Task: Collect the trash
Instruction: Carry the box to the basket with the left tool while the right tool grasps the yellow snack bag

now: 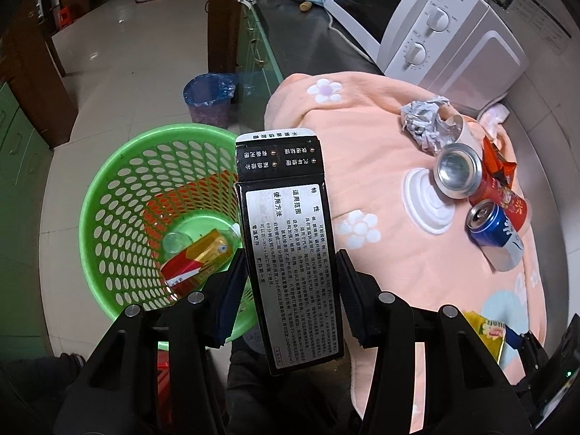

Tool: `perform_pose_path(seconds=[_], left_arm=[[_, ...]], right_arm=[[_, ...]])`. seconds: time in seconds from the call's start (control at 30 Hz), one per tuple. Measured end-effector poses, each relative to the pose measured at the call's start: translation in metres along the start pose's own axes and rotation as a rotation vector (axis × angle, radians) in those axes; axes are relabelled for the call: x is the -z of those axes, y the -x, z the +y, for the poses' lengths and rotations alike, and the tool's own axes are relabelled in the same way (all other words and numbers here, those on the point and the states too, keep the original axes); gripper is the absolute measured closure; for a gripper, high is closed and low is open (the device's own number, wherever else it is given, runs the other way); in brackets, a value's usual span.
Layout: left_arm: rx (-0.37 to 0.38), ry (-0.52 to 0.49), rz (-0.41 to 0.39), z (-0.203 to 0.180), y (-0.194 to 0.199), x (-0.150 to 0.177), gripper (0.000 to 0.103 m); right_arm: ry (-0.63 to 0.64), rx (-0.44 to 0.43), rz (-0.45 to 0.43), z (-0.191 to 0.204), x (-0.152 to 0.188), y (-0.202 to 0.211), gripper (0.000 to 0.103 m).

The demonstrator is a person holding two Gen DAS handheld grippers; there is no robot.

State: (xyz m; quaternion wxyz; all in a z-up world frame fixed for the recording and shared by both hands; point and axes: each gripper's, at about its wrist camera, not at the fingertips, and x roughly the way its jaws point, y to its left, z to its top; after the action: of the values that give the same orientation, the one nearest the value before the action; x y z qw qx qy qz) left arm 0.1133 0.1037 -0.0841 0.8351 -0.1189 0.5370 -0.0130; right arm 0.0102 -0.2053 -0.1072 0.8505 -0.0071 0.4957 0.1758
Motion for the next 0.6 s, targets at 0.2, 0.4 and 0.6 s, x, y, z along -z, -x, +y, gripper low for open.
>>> perform_pose_path(seconds=[0.2, 0.4, 0.6], left_arm=[[-0.001, -0.002, 0.006, -0.001, -0.002, 0.001, 0.054], [-0.009, 0.0, 0.007, 0.003, -0.003, 0.001, 0.054], [-0.034, 0.02, 0.01, 0.02, -0.003, 0.0, 0.054]], right_arm=[[0.031, -0.001, 0.026, -0.002, -0.01, -0.014, 0.017], [0.044, -0.033, 0.077, 0.0, -0.017, -0.035, 0.034], [0.076, -0.022, 0.114, 0.011, -0.015, -0.042, 0.058]])
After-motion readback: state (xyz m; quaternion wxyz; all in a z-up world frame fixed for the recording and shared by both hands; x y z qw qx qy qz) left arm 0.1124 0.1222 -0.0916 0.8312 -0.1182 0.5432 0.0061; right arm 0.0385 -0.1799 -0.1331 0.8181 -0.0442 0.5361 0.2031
